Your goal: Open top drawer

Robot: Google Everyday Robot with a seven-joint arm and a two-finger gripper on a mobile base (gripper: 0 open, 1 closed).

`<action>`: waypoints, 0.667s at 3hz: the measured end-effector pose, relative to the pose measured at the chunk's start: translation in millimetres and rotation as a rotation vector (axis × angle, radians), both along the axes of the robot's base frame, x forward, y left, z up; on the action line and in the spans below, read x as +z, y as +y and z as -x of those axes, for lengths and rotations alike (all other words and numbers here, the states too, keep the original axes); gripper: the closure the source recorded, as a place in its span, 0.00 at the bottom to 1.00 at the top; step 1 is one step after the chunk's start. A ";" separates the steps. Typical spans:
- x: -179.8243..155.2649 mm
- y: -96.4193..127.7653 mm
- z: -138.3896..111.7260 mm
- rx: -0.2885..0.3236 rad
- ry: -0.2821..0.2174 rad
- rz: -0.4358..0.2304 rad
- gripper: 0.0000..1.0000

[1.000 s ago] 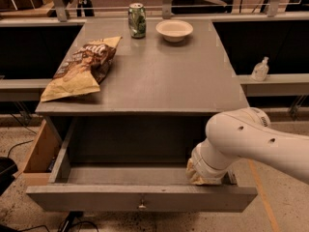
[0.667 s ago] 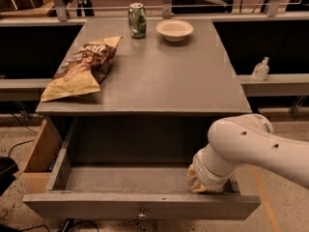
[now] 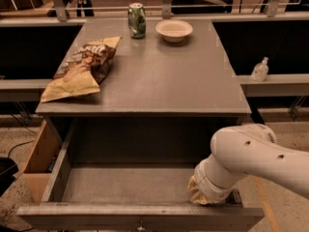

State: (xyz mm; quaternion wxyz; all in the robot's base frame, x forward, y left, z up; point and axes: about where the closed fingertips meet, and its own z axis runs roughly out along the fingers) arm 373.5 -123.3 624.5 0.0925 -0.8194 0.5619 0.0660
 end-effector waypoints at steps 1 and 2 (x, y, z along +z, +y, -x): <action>0.0 0.1 -1.6 0.000 0.000 0.000 1.00; -7.7 9.5 76.7 0.052 0.151 -0.020 0.98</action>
Offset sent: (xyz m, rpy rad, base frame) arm -0.2246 0.0228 -0.0115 0.0578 0.4361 0.1530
